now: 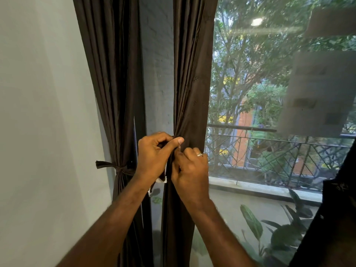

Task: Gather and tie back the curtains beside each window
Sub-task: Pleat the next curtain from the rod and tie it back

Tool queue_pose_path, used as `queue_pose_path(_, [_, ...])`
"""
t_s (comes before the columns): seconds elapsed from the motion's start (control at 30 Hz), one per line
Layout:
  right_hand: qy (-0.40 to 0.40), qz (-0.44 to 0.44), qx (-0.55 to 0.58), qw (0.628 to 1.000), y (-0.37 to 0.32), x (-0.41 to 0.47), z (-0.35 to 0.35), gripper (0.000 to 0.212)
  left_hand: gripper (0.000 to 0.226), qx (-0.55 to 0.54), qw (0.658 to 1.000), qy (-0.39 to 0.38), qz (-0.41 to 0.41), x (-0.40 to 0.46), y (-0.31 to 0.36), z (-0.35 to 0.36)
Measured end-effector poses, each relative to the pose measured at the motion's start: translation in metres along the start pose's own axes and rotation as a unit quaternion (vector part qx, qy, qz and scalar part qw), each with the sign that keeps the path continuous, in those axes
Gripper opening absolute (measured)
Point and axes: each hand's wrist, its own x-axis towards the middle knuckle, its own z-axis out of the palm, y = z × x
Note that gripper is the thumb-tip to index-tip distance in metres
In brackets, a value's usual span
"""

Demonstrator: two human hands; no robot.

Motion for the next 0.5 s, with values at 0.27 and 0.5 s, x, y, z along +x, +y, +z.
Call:
queue_pose_path(0.27, [-0.058,0.023,0.116,0.991,0.013,-0.010,-0.008,0.021,0.025,0.057,0.998,-0.011,0.007,0.005,-0.006,-0.015])
queue_pose_path(0.5, [0.041,0.353,0.264,0.897,0.049,0.011,-0.017,0.025,0.026,0.043,0.999,-0.013,-0.006,0.003,-0.008,-0.028])
